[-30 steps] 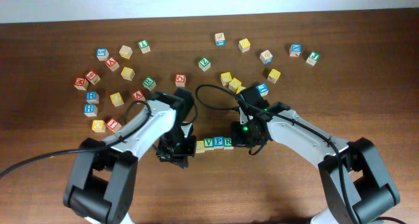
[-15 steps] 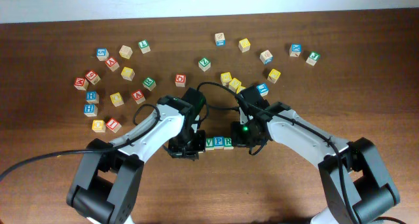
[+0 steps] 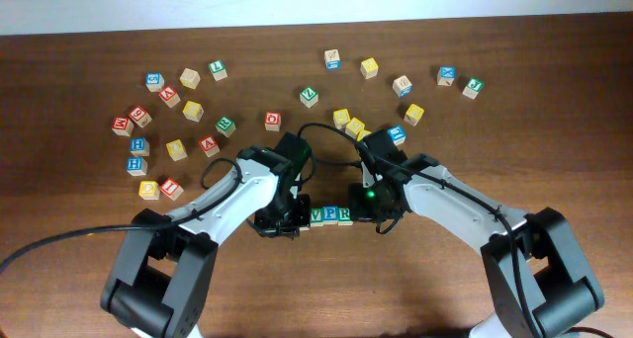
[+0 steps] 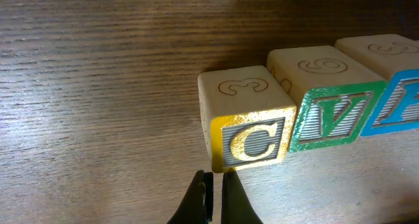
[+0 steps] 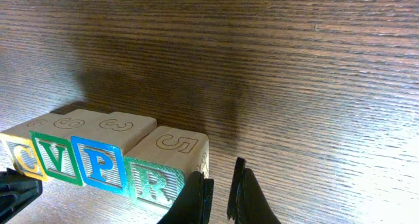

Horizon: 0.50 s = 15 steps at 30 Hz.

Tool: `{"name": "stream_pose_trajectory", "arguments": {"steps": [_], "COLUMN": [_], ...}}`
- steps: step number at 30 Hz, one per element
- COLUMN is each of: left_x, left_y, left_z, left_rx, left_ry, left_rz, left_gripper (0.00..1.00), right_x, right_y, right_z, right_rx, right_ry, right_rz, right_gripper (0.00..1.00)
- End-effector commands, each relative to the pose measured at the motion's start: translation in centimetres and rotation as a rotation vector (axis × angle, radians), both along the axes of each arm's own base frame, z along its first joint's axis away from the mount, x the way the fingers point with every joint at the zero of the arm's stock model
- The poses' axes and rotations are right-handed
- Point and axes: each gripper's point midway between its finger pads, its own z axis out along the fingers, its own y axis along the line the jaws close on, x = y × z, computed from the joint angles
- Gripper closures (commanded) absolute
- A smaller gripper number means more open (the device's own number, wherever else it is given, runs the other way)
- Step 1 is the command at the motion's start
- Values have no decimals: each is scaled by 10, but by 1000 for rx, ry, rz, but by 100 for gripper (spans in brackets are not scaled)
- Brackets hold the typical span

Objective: Spell out CVPR

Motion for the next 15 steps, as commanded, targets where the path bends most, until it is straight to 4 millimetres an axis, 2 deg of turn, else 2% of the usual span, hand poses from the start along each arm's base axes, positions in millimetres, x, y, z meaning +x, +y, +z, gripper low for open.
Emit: {"name": "stream_pose_trajectory", "arguments": {"steps": [1,15], "left_x": [1,5], "left_y": [3,4], "left_z": [-4,-5], "left_rx": [16,26], "left_ry": [-4,-27], "left_rz": [13,11], "left_gripper": [100,100], "right_x": [-2,-1], "right_y": [-1,-3], "right_z": [-4,-5], "right_rx": [-17,-28], "right_ry": [0,-6], "right_rz": [18,16], "right_gripper": [94,94]}}
